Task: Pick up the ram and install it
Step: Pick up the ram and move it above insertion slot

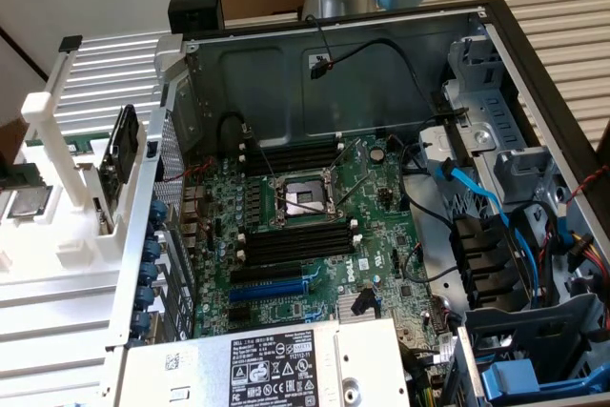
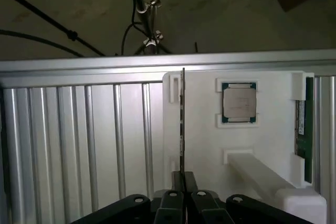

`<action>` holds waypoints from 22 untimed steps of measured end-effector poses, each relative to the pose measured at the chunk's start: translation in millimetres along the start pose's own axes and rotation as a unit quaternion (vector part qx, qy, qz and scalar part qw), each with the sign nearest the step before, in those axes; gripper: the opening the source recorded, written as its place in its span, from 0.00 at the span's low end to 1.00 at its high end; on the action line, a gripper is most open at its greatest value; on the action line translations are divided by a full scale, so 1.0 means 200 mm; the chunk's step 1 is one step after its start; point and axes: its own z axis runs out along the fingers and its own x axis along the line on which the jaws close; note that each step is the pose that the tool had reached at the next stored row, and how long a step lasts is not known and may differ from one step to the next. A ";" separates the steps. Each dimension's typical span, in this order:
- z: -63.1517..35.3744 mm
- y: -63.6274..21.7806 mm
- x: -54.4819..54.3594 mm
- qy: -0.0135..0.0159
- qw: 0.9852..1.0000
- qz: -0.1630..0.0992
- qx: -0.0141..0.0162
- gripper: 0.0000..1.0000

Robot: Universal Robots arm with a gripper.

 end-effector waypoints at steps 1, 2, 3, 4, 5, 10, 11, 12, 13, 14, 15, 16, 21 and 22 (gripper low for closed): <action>-0.013 -0.006 0.00 0.000 1.000 0.000 0.000 0.12; -0.014 -0.007 0.00 0.000 1.000 0.000 0.000 0.12; -0.014 -0.007 0.00 0.000 1.000 0.000 0.000 0.12; -0.022 -0.021 0.00 0.000 1.000 0.000 -0.001 0.12; -0.037 -0.032 0.00 0.000 1.000 0.000 -0.003 0.12; -0.115 -0.105 -0.01 0.003 1.000 0.000 -0.015 0.12; -0.125 -0.112 -0.01 0.004 1.000 0.000 -0.016 0.12; -0.141 -0.118 -0.01 0.006 1.000 0.000 -0.016 0.12; -0.156 -0.122 -0.01 0.008 1.000 0.000 -0.016 0.12; -0.173 -0.127 -0.01 0.009 1.000 0.000 -0.016 0.12; -0.185 -0.132 -0.01 0.010 1.000 0.000 -0.015 0.12; -0.196 -0.138 -0.01 0.010 1.000 0.000 -0.015 0.12; -0.248 -0.200 -0.01 0.012 1.000 0.000 -0.012 0.12; -0.257 -0.245 -0.02 0.013 1.000 0.000 -0.009 0.12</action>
